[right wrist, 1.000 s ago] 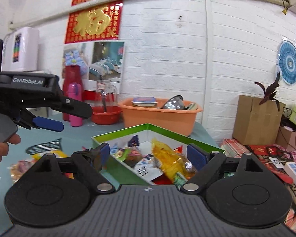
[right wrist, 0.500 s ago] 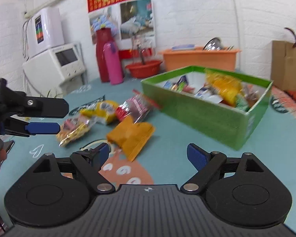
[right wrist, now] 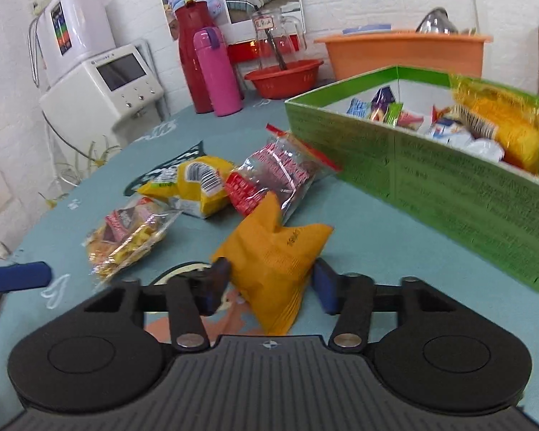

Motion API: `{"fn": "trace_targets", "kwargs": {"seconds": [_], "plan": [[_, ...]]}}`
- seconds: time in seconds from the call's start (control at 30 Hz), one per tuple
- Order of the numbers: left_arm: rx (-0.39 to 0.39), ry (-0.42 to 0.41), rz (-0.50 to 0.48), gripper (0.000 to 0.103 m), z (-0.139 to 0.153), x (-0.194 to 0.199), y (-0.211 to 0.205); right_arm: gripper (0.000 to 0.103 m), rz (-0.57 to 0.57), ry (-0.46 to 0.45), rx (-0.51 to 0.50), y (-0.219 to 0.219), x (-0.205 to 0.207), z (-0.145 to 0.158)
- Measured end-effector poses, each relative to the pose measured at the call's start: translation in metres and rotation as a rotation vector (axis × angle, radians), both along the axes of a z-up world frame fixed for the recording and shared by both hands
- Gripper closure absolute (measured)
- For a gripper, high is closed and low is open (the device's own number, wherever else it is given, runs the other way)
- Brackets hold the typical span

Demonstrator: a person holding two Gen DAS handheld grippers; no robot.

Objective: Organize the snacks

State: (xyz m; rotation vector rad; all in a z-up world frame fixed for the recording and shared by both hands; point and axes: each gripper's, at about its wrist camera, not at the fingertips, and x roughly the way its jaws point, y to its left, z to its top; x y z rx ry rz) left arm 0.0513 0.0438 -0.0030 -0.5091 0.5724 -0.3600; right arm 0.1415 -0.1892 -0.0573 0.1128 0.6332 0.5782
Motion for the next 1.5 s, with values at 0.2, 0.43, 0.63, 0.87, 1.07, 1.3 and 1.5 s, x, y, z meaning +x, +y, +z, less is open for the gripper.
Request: {"fn": "trace_targets", "kwargs": {"seconds": [0.2, 0.43, 0.63, 0.87, 1.07, 1.3, 1.5], "plan": [[-0.008, 0.029, -0.098, 0.000, -0.009, 0.015, -0.025, 0.056, 0.053, -0.010, 0.005, -0.026, -0.035, 0.006], [-0.024, 0.104, -0.234, 0.000, -0.028, 0.046, -0.068, 0.037, 0.003, 0.030, 0.063, -0.069, -0.074, -0.001], [0.014, 0.145, -0.292, 0.000, -0.038, 0.065, -0.089, 0.008, -0.052, -0.003, 0.042, -0.077, -0.080, 0.001], [-0.018, 0.186, -0.280, 0.000, -0.045, 0.064, -0.075, 0.004, -0.024, 0.011, 0.063, -0.074, -0.073, -0.004], [-0.046, 0.188, -0.292, 0.000, -0.048, 0.062, -0.070, 0.004, -0.016, 0.019, 0.062, -0.071, -0.071, -0.006], [-0.026, 0.182, -0.301, 0.014, -0.048, 0.059, -0.074, 0.006, -0.031, 0.018, 0.047, -0.070, -0.069, -0.005], [-0.001, 0.166, -0.301, 0.020, -0.047, 0.058, -0.082, 0.010, -0.039, 0.008, 0.039, -0.068, -0.068, -0.006]]}}
